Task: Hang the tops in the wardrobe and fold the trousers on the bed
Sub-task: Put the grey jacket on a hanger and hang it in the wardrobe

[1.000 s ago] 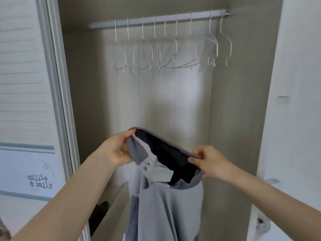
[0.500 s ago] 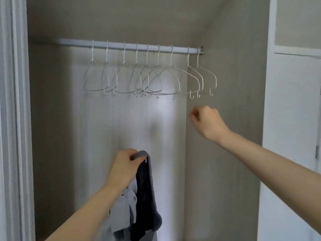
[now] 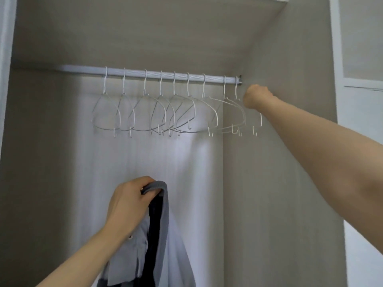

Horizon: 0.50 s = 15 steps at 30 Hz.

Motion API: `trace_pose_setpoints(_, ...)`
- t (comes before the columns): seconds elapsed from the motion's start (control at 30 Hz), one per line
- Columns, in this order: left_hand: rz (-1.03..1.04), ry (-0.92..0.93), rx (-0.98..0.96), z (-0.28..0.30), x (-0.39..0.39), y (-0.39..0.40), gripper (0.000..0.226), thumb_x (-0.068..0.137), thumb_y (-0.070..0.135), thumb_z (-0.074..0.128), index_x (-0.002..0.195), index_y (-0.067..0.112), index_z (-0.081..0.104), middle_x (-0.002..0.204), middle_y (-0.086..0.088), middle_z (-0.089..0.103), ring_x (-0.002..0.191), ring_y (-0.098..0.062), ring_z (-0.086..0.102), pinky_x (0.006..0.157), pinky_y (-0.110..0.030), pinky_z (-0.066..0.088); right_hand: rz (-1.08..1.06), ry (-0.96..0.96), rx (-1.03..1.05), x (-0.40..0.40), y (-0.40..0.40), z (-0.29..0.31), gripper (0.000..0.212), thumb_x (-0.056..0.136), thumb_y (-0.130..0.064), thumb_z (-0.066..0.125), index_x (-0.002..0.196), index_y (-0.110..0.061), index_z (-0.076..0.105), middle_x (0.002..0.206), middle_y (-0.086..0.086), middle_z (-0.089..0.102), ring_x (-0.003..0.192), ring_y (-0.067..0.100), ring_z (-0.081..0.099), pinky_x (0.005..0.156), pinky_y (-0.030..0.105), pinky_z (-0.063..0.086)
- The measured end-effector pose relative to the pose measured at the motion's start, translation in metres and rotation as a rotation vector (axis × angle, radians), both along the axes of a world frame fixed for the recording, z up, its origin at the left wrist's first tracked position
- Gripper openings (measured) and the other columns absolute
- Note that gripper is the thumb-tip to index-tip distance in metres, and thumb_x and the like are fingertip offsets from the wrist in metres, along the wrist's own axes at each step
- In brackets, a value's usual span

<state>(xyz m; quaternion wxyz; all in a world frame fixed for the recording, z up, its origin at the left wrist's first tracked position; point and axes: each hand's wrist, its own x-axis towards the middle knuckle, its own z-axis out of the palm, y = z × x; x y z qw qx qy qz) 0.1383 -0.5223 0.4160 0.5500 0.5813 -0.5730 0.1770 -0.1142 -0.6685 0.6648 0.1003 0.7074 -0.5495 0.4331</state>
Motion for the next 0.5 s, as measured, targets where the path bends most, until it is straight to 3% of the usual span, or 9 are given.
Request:
trace_pose_setpoints(0.07,-0.005,-0.023,0.025,0.005,0.002,-0.011,0.024,0.087,0.011,0.065,0.067,0.022,0.066,0.061,0.008,0.064,0.064,-0.013,0.061,0.060,-0.027,0.047,0.010,0.061,0.097,0.004,-0.013,0.004,0.034,0.098,-0.010,0.041,0.128,0.002,0.050,0.133,0.022,0.050,0.120,0.039,0.051,0.099,0.043,0.042)
trace_pose_setpoints(0.13,-0.009,-0.068,0.065,0.008,0.004,-0.021,0.023,0.087,0.013,0.065,0.068,0.025,0.067,0.062,0.010,0.065,0.065,-0.010,0.062,0.064,-0.030,0.049,0.095,-0.055,0.260,0.006,-0.036,0.006,0.020,0.098,-0.013,0.040,0.110,0.000,0.051,0.105,0.023,0.058,0.090,0.036,0.061,0.078,0.045,0.051)
trace_pose_setpoints(0.2,0.001,-0.136,0.062,0.009,0.004,-0.030,0.019,0.087,0.017,0.066,0.072,0.027,0.069,0.064,0.013,0.065,0.068,-0.006,0.061,0.063,-0.023,0.047,0.157,-0.221,0.365,0.008,-0.056,0.004,0.021,0.098,-0.016,0.036,0.088,-0.001,0.047,0.078,0.016,0.056,0.063,0.027,0.054,0.058,0.036,0.046)
trace_pose_setpoints(0.27,0.062,-0.299,-0.040,0.009,0.003,-0.039,0.017,0.087,0.019,0.063,0.074,0.028,0.069,0.066,0.019,0.063,0.070,-0.002,0.059,0.060,-0.012,0.042,0.179,-0.298,0.393,0.010,-0.073,0.004,0.032,0.099,-0.014,0.032,0.073,-0.002,0.047,0.056,0.012,0.056,0.057,0.024,0.048,0.054,0.029,0.040)
trace_pose_setpoints(0.33,0.089,-0.480,-0.154,0.008,0.004,-0.048,0.017,0.081,0.026,0.054,0.079,0.029,0.070,0.069,0.022,0.062,0.067,0.002,0.056,0.059,-0.010,0.041,0.212,-0.329,0.403,0.006,-0.082,0.001,0.041,0.100,-0.009,0.029,0.063,-0.003,0.046,0.033,0.010,0.049,0.052,0.024,0.047,0.054,0.027,0.037)
trace_pose_setpoints(0.4,0.074,-0.600,-0.198,0.007,0.006,-0.057,0.027,0.080,0.029,0.048,0.090,0.028,0.073,0.074,0.020,0.064,0.061,0.004,0.057,0.053,-0.013,0.042,0.276,-0.406,0.379,0.006,-0.085,0.000,0.037,0.098,-0.006,0.032,0.064,-0.005,0.045,0.033,0.009,0.049,0.045,0.022,0.049,0.056,0.027,0.038)
trace_pose_setpoints(0.5,0.121,-0.764,-0.273,0.007,0.006,-0.068,0.030,0.082,0.025,0.050,0.094,0.021,0.077,0.073,0.014,0.065,0.058,-0.005,0.059,0.050,-0.017,0.041,0.342,-0.555,0.274,0.011,-0.089,0.001,0.029,0.097,-0.004,0.030,0.070,-0.004,0.041,0.064,0.015,0.050,0.055,0.022,0.048,0.064,0.030,0.046)
